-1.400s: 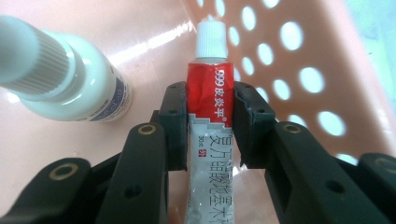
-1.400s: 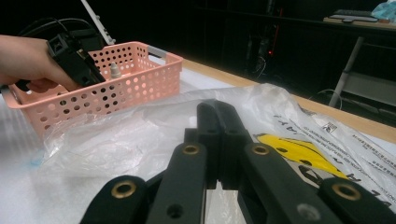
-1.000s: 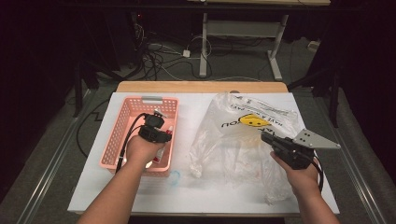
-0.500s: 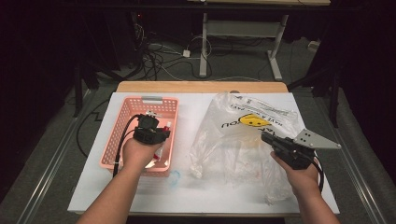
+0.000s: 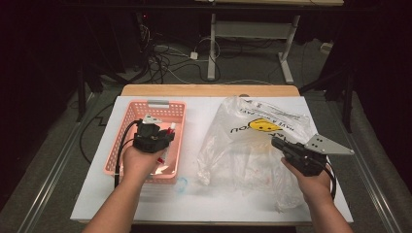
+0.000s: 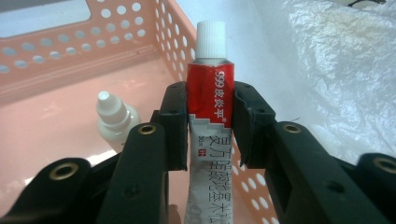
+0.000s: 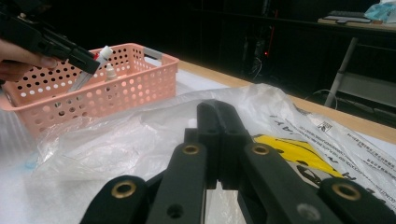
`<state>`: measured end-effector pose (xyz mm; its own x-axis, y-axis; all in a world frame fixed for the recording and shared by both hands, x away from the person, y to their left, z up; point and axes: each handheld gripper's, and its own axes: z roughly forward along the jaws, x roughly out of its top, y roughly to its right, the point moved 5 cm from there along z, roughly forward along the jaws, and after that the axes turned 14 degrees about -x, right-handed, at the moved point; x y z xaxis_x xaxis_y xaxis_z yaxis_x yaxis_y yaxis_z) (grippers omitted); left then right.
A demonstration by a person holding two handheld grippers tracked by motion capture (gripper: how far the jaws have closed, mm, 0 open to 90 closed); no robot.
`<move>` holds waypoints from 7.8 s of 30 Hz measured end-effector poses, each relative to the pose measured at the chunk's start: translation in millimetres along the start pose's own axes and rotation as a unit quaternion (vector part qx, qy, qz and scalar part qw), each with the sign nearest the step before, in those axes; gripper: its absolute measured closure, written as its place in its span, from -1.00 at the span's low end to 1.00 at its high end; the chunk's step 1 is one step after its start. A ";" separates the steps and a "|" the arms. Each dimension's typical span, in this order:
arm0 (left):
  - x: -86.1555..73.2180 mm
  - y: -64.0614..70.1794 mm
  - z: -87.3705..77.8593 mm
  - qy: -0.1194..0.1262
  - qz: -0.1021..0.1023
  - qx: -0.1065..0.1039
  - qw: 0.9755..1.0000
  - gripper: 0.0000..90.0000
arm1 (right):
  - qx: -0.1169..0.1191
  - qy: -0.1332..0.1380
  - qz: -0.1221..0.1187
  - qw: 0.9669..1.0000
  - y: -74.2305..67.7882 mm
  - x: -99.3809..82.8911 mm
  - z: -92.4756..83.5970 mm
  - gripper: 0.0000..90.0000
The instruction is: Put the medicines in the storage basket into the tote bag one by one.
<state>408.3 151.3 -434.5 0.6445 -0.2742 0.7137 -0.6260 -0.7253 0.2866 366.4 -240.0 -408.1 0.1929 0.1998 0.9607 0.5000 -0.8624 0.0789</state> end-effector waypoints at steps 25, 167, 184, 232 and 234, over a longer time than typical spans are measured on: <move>-12.9 28.8 -30.0 0.099 0.050 -0.016 0.994 0.49 | 0.007 -0.002 -0.006 1.000 -4.6 -0.6 1.7 1.00; 29.9 166.7 201.1 0.037 0.118 -0.125 0.984 0.44 | -0.003 0.019 0.016 1.000 -0.1 8.0 7.0 1.00; -2.3 180.6 129.8 0.052 0.121 -0.201 0.971 0.01 | -0.001 0.016 0.003 1.000 -2.1 7.9 2.3 1.00; -31.1 93.0 5.3 0.081 0.103 -0.116 0.985 -1.00 | -0.007 0.014 -0.006 1.000 -2.4 5.2 -2.6 1.00; -31.8 84.6 0.7 0.079 0.099 -0.104 0.986 -1.00 | -0.007 0.014 -0.007 1.000 -2.3 5.2 -2.7 1.00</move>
<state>335.2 98.2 -433.4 0.4344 -0.2837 0.8549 -0.8198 -0.5177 0.2448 364.0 -238.2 -402.5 0.1621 0.1992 0.9664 0.4910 -0.8659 0.0961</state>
